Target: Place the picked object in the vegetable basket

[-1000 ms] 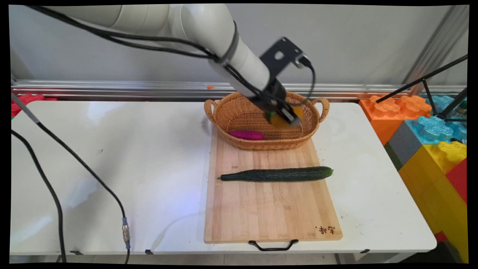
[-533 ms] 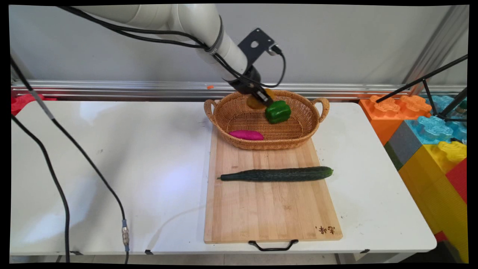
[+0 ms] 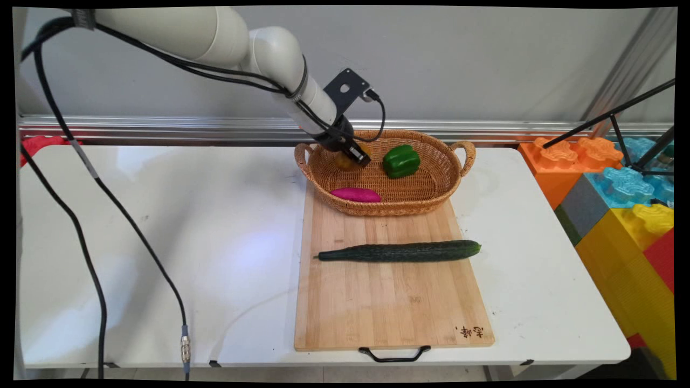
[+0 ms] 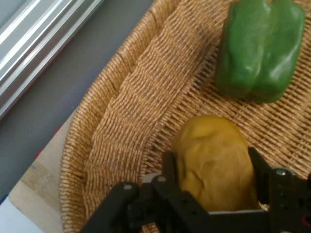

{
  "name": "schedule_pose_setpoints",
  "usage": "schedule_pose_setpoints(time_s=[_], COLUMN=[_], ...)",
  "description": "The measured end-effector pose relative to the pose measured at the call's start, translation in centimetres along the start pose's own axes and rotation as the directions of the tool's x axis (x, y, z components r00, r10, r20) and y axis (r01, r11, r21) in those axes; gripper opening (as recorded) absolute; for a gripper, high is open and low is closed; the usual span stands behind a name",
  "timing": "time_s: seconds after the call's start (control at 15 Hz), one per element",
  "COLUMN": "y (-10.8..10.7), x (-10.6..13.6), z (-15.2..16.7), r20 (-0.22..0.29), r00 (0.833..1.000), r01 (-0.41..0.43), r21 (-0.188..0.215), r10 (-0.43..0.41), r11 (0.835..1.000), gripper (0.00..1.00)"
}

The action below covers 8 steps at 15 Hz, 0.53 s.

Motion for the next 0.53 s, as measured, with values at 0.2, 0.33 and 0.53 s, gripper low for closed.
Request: schedule_pose_setpoints(time_s=[0.2,0.33,0.53], y=[-0.1,0.0,0.9], x=[-0.1,0.3,1.6], z=[0.8,0.8,-0.3], r20=[-0.008,-0.019,-0.049], r00=[1.000,0.999,0.997], r01=[-0.013,-0.030,-0.059], r21=[-0.011,-0.018,-0.037], r10=[0.013,0.029,0.057], r11=[1.000,0.999,0.998], gripper=[0.00,1.00,1.00])
